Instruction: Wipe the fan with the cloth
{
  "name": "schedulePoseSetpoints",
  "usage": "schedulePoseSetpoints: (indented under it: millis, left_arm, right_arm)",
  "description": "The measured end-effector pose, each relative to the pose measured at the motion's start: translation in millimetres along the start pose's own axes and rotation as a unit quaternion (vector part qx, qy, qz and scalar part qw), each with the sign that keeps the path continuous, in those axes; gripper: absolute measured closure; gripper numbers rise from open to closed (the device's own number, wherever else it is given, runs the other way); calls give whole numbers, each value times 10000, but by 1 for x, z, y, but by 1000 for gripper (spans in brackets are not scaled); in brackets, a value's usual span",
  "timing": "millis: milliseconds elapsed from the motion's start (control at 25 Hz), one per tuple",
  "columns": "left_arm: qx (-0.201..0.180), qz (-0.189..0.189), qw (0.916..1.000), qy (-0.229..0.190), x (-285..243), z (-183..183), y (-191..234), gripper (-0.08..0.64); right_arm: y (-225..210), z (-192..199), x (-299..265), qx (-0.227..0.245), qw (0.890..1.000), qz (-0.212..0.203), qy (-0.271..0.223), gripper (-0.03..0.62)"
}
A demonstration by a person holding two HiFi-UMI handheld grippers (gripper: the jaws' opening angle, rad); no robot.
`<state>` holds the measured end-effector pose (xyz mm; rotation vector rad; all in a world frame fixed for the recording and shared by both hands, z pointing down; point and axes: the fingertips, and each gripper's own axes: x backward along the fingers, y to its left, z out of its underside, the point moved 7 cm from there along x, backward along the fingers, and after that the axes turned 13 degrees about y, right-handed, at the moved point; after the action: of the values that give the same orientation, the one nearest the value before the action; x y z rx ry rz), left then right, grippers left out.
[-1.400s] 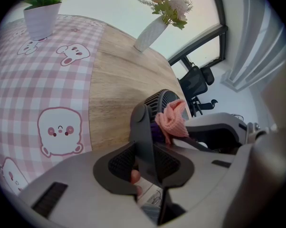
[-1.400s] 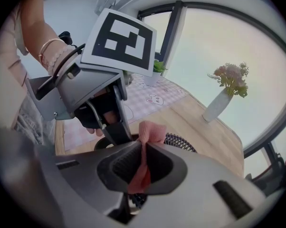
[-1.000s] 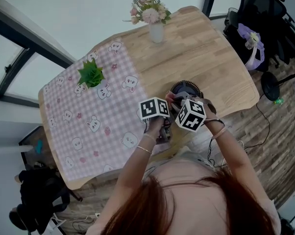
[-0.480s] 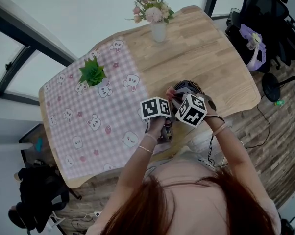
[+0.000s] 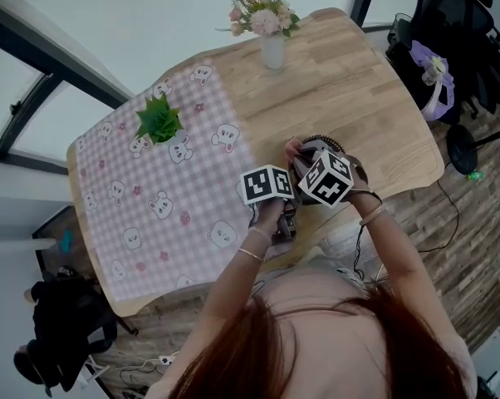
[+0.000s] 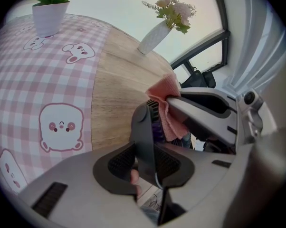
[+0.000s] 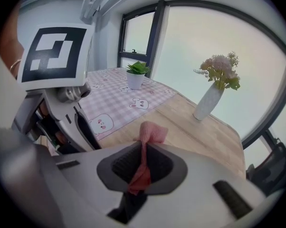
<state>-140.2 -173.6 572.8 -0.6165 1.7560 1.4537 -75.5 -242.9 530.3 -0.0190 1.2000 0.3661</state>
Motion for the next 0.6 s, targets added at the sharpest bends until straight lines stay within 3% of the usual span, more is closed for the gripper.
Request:
schedulePoseSetpoints:
  millis: [600]
  left_arm:
    - [142, -13, 9998, -102, -1, 2, 1, 459]
  right_arm:
    - [-17, 4, -4, -400, 9989, 251, -48, 566]
